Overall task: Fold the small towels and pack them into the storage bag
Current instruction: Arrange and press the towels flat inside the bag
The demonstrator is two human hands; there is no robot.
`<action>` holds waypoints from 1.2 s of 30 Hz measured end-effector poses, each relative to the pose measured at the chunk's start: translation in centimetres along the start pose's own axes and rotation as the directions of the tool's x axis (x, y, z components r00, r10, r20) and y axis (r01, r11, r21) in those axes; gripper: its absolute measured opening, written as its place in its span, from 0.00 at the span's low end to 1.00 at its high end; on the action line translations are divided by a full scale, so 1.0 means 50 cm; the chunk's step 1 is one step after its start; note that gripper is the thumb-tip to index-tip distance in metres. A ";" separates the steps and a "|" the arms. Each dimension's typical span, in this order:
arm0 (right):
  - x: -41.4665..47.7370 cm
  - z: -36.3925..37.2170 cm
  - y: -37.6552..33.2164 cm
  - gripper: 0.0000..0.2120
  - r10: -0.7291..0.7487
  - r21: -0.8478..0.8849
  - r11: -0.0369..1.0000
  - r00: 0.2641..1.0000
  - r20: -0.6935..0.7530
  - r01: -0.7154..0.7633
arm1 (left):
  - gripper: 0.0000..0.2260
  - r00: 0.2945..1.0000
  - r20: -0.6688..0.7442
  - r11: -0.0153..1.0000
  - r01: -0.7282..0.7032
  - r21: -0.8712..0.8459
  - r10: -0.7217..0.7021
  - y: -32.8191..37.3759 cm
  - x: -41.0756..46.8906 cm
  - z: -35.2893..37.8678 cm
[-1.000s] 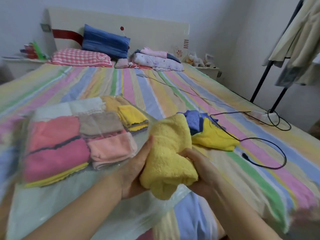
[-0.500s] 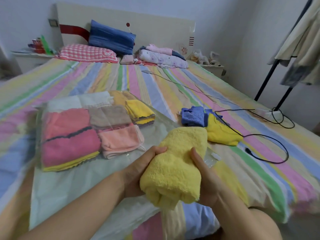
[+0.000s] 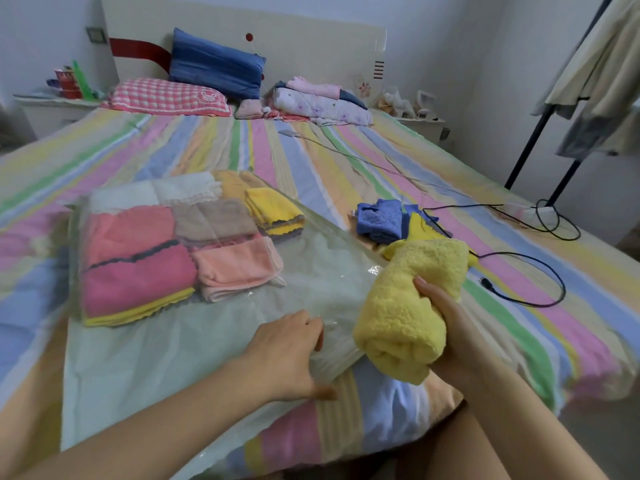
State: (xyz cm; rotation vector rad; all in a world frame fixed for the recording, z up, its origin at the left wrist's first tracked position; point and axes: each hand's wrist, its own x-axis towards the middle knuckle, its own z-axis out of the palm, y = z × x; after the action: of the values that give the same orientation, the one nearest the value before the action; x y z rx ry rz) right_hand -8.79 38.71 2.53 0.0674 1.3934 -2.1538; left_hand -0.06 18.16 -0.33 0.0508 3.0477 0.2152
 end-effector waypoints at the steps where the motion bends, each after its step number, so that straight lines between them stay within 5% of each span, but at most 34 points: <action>1: -0.005 -0.006 -0.001 0.21 0.004 -0.020 1.000 1.000 0.004 -0.004 | 0.23 1.000 0.005 0.999 -0.013 0.053 0.012 0.000 0.000 0.000; 5: -0.024 -0.027 -0.005 0.20 0.031 -0.070 0.997 0.999 0.019 -0.029 | 0.08 0.999 0.019 0.999 0.031 0.021 -0.031 -0.017 0.002 -0.005; 10: -0.028 -0.039 0.000 0.19 0.032 -0.097 0.995 0.999 0.016 -0.030 | 0.21 0.995 0.095 0.995 -0.005 0.100 -0.005 0.011 -0.027 -0.004; 14: -0.030 -0.036 0.004 0.20 0.027 -0.100 0.995 0.999 0.027 -0.024 | 0.03 0.998 0.061 0.954 0.005 0.299 -0.024 0.039 -0.036 0.009; 17: -0.033 -0.036 0.011 0.24 0.038 -0.120 0.992 0.999 0.024 -0.035 | 0.06 0.995 0.050 0.952 0.068 0.299 -0.087 0.037 -0.029 0.010; 20: -0.037 -0.037 0.014 0.28 0.038 -0.116 0.993 0.999 0.017 -0.036 | 0.07 0.994 -0.002 0.981 0.109 0.158 -0.110 0.017 -0.025 0.004; 26: -0.043 -0.043 0.010 0.19 0.057 -0.118 0.992 0.996 0.063 -0.049 | 0.05 0.980 -0.042 0.956 0.181 -0.229 -0.196 -0.023 -0.027 -0.029; 29: -0.059 -0.044 0.002 0.12 0.110 -0.142 0.985 0.988 0.109 -0.095 | 0.08 0.961 0.115 0.686 0.262 -0.679 -0.253 -0.043 -0.036 -0.054; 31: -0.070 -0.039 -0.003 0.11 0.168 -0.220 0.966 0.978 0.124 -0.138 | 0.08 0.937 0.092 0.495 0.259 -0.830 -0.336 -0.052 -0.041 -0.072; 33: -0.064 -0.028 0.002 0.24 0.235 -0.430 0.887 0.966 0.103 -0.170 | 0.08 0.912 0.012 0.421 0.200 -0.885 -0.409 -0.053 -0.042 -0.089; 35: -0.059 -0.005 0.009 0.40 0.269 -0.630 0.755 0.962 0.043 -0.183 | 0.08 0.902 -0.092 0.454 0.123 -0.882 -0.422 -0.049 -0.042 -0.106; 36: -0.055 0.007 0.014 0.39 0.272 -0.656 0.735 0.961 0.055 -0.171 | 0.08 0.901 -0.136 0.482 0.089 -0.872 -0.411 -0.046 -0.043 -0.114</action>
State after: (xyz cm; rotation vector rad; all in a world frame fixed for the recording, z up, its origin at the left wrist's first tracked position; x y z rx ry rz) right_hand -6.06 39.36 3.03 -0.1803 1.8569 -1.3522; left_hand 1.54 14.99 5.14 -0.5616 2.7639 1.8309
